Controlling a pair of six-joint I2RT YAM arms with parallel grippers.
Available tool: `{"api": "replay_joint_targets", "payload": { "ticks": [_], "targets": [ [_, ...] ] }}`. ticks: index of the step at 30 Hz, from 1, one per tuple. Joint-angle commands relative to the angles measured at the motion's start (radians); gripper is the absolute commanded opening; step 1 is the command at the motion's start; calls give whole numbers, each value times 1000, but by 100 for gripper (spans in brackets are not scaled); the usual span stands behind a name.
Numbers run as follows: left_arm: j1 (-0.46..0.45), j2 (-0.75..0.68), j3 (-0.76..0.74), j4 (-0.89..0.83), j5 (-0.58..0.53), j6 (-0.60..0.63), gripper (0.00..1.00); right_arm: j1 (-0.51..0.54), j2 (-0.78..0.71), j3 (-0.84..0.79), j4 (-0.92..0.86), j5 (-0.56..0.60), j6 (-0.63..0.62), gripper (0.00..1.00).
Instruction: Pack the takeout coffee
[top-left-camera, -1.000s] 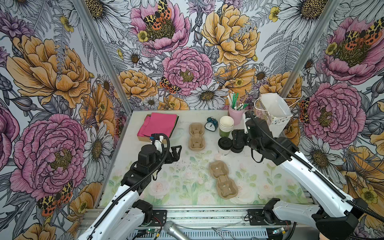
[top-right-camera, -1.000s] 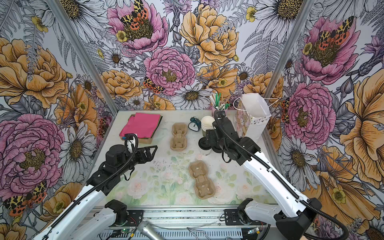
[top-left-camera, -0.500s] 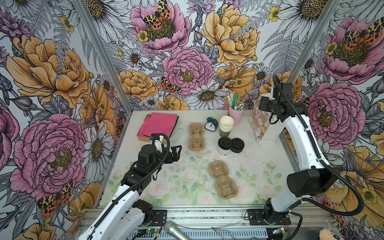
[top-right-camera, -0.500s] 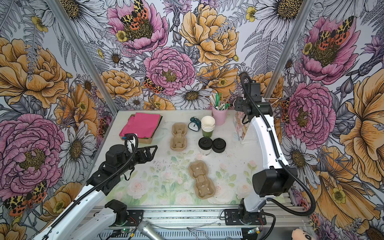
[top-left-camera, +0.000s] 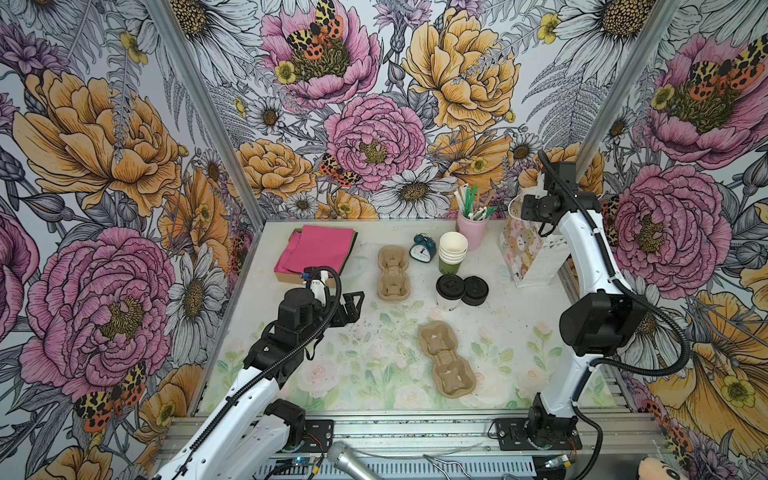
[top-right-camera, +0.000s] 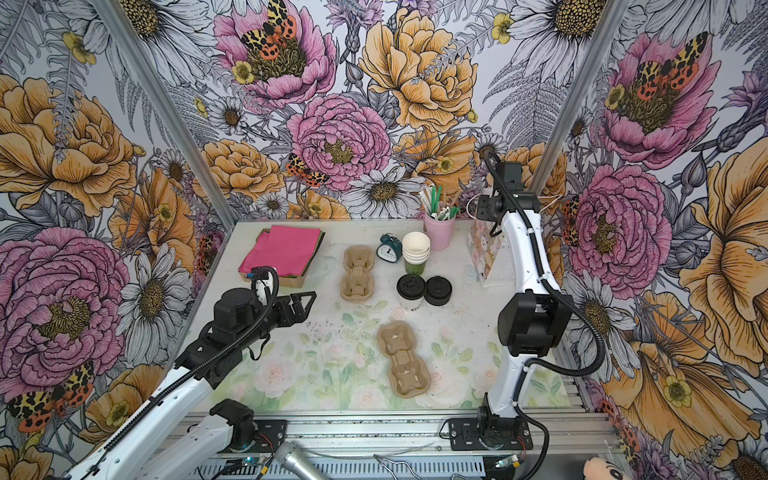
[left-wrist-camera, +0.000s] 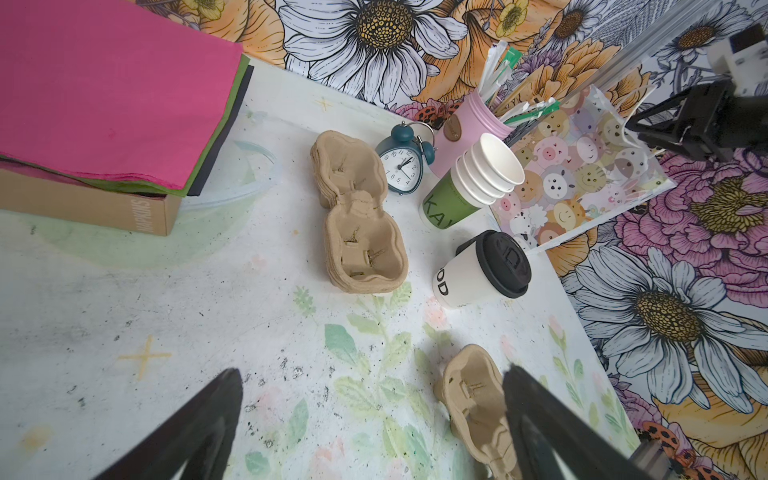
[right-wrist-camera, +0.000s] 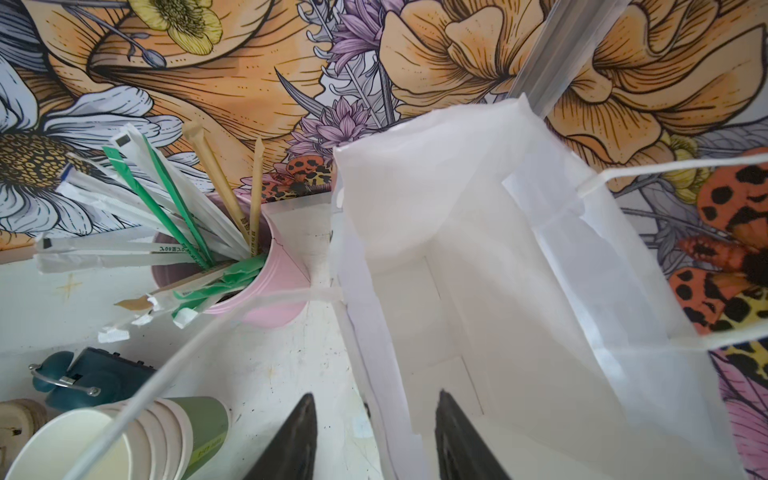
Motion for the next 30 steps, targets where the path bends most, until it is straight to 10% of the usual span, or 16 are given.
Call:
{"api": "replay_joint_targets", "payload": {
  "ticks": [1, 18, 30],
  "targets": [
    [13, -25, 7, 2, 16, 12, 99, -1, 54, 68, -15, 6, -21, 43],
    [13, -32, -4, 9, 19, -3, 99, -1, 135, 229, -58, 31, -95, 0],
    [13, -42, -15, 26, 23, -20, 99, 154, -102, 304, -55, 260, -211, 0]
  ]
}}
